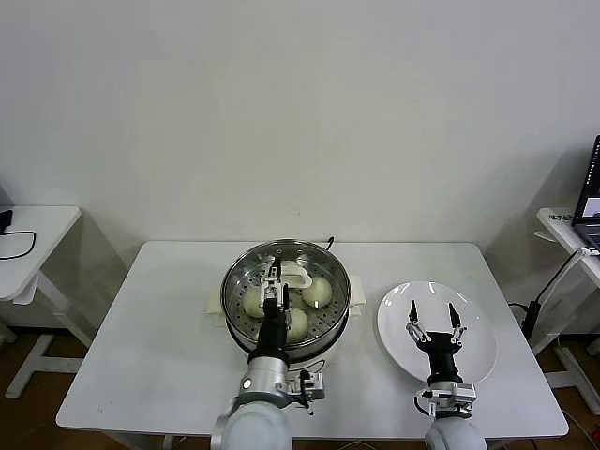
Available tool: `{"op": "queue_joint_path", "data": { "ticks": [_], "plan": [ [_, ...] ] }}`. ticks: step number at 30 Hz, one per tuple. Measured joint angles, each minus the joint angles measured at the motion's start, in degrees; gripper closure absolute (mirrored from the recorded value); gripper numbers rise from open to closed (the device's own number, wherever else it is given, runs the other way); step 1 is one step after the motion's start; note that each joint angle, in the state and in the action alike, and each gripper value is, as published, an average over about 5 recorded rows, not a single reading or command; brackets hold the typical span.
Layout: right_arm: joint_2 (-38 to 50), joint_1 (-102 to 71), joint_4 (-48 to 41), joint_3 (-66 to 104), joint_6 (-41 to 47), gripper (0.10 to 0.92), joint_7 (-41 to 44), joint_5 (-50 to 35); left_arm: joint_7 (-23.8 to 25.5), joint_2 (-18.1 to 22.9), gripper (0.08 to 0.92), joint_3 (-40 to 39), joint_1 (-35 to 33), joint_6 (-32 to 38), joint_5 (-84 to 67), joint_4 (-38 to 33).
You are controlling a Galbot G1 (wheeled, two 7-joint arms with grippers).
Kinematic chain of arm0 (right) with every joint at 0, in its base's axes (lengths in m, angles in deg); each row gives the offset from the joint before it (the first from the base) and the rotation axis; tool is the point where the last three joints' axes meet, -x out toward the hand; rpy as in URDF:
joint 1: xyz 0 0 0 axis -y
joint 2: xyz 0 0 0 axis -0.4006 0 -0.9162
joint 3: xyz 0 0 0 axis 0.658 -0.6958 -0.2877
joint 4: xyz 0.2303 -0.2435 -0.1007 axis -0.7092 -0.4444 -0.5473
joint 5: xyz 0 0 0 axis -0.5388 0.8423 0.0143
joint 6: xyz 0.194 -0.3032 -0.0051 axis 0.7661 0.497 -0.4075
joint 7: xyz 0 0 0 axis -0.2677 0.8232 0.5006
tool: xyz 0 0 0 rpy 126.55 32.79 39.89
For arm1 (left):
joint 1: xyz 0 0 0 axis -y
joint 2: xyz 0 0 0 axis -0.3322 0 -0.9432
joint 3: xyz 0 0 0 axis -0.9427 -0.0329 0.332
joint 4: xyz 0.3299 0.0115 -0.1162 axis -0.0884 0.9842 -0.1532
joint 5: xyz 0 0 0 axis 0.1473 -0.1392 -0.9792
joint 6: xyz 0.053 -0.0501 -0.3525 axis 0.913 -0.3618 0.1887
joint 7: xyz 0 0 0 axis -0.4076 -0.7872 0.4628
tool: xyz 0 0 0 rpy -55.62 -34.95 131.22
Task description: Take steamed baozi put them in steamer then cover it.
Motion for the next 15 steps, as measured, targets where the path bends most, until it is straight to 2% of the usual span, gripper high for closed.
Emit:
{"op": "queue_joint_path", "data": {
  "ticks": [6, 15],
  "plan": [
    [0.3, 0.1, -0.3, -0.1, -0.1, 0.203, 0.2, -0.2, -2.5, -1.4, 0.177, 2.1, -0.3, 0.4, -8.9, -4.7],
    [1.2, 0.6, -0.1, -1.2, 1.1, 0.203, 0.6, -1.8, -12.2, -2.7, 0.177, 11.6, 1.7, 4.7, -37.1, -5.4]
  ]
}}
